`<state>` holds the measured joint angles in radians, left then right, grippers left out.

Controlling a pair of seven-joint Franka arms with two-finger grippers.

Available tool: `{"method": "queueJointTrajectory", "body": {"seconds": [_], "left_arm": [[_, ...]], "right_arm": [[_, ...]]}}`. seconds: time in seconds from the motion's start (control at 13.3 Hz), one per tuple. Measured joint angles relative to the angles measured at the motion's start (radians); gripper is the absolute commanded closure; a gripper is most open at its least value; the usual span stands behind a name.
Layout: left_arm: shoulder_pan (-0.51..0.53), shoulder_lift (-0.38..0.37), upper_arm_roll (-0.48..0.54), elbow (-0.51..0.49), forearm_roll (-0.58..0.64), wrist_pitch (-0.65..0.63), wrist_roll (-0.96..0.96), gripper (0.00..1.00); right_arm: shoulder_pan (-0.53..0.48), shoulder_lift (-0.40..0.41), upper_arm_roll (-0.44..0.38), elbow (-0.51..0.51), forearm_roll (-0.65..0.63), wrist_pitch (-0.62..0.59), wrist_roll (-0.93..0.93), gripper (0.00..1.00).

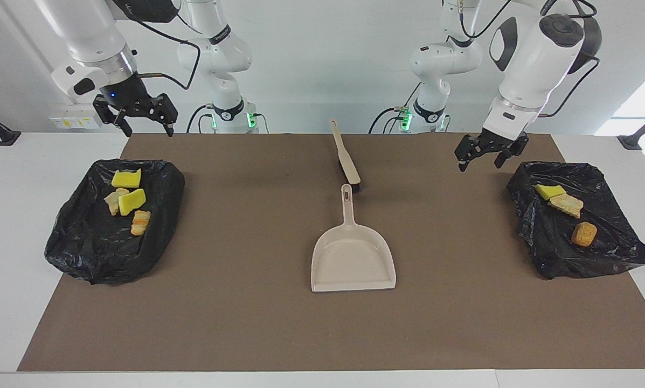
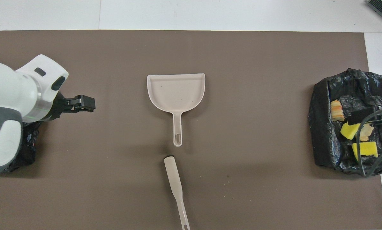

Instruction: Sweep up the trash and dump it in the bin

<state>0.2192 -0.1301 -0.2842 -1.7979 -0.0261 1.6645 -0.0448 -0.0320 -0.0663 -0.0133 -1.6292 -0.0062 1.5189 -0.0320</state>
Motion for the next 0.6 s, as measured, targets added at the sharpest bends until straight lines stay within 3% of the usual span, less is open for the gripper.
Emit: {"method": "queueJointTrajectory", "body": {"seconds": [0.3,0.6], "left_arm": [[-0.001,-0.018,0.005,0.158,0.0,-0.171,0.007,0.0],[-0.001,-0.051,0.005,0.129,0.0,-0.187,0.02,0.0]], "right_arm": [[0.0,0.0,0.0,0.002,0.0,0.0,0.0,0.0],[0.0,0.0,0.0,0.002,0.0,0.003,0.0,0.0]]}}
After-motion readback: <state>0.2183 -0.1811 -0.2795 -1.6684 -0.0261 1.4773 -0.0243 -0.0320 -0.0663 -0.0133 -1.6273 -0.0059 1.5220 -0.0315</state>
